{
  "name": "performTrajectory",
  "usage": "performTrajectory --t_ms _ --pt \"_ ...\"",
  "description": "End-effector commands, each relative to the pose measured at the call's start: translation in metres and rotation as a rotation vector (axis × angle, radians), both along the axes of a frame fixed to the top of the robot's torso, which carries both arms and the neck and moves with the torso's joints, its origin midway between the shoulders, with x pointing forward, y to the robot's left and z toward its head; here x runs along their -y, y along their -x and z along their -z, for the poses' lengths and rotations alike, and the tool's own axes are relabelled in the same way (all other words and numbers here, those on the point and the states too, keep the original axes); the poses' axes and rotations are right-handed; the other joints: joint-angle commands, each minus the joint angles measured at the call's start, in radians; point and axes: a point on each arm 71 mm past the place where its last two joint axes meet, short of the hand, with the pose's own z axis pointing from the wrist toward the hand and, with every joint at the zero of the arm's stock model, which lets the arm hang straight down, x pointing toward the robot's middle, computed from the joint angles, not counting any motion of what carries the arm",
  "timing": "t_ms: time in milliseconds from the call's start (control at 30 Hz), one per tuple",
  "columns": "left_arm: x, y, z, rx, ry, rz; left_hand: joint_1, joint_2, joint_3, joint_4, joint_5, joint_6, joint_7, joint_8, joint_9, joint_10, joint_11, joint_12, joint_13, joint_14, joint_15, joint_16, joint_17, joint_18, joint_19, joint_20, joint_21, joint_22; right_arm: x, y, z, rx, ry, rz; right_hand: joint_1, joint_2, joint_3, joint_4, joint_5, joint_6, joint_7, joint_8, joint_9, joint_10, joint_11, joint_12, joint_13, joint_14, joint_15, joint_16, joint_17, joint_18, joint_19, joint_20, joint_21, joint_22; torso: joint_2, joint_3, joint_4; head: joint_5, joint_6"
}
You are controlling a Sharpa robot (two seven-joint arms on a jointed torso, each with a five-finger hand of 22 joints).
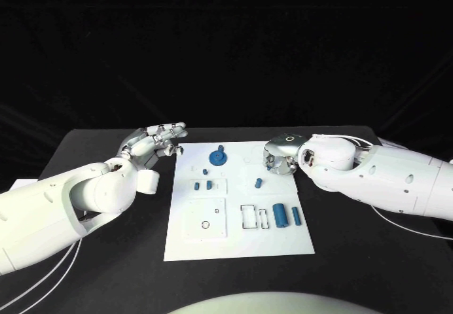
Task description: Assemble the parts on the task board
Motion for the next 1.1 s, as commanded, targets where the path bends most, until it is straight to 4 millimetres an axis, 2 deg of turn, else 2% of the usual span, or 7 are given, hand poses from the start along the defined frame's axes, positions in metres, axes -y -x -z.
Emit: performTrajectory --t_ms 33,633,1000,1100 --pt "0.002 0.001 -0.001 0.007 0.009 0.011 0.006 0.008 -0.006 0.001 0.004 -0.005 0.000 0.006 -0.002 -0.007 0.000 0.005 0.001 0.008 0.004 0.006 0.013 0.011 0.007 -0.002 -0.005 -0.002 -0.001 0.001 0.005 -0.033 0.009 -0.012 0.005 0.015 0.011 -0.003 -0.005 0.015 -0.005 0.003 0.004 0.015 -0.003 0.000 -0.005 0.014 -0.004 -0.004 0.002 0.006 0.005 -0.003 0.003 0.003 0.000 0.0009 -0.0005 0.001 -0.002" --pt "0.003 0.002 -0.001 0.004 0.006 0.019 0.008 0.009 -0.008 -0.001 0.004 -0.008 0.001 0.006 -0.003 -0.011 0.001 0.007 0.002 0.009 0.004 0.006 0.010 0.011 0.009 -0.002 -0.006 -0.004 -0.002 -0.002 0.016 -0.056 0.006 -0.005 0.005 0.022 0.019 -0.011 -0.009 0.031 -0.007 0.007 0.008 0.035 -0.006 -0.003 -0.016 0.018 -0.007 0.002 0.008 0.004 0.011 -0.005 0.009 0.013 0.000 0.0007 -0.0009 -0.002 -0.007" --pt "0.003 0.002 -0.001 0.001 0.003 0.021 0.011 0.011 -0.009 -0.003 0.004 -0.011 0.002 0.006 -0.004 -0.015 0.001 0.008 0.002 0.008 0.005 0.005 0.006 0.011 0.011 -0.001 -0.008 -0.006 -0.004 -0.002 0.019 -0.080 -0.015 -0.001 -0.001 0.013 0.020 -0.016 -0.012 0.024 -0.004 -0.001 0.007 0.031 -0.004 -0.015 -0.028 0.019 -0.006 0.000 0.005 0.004 0.010 -0.006 0.008 0.010 -0.001 -0.0001 -0.0006 -0.006 -0.009" --pt "0.003 0.002 -0.001 0.001 0.003 0.022 0.011 0.011 -0.009 -0.003 0.004 -0.011 0.002 0.006 -0.004 -0.015 0.001 0.008 0.002 0.008 0.005 0.005 0.006 0.011 0.011 -0.001 -0.008 -0.006 -0.004 -0.002 0.018 -0.067 -0.026 0.001 0.002 0.022 0.028 -0.020 -0.012 0.031 -0.004 0.000 0.008 0.040 -0.003 -0.016 -0.033 0.020 -0.006 0.004 0.009 0.003 0.013 -0.005 0.012 0.017 -0.001 -0.0001 -0.0004 -0.006 -0.009"
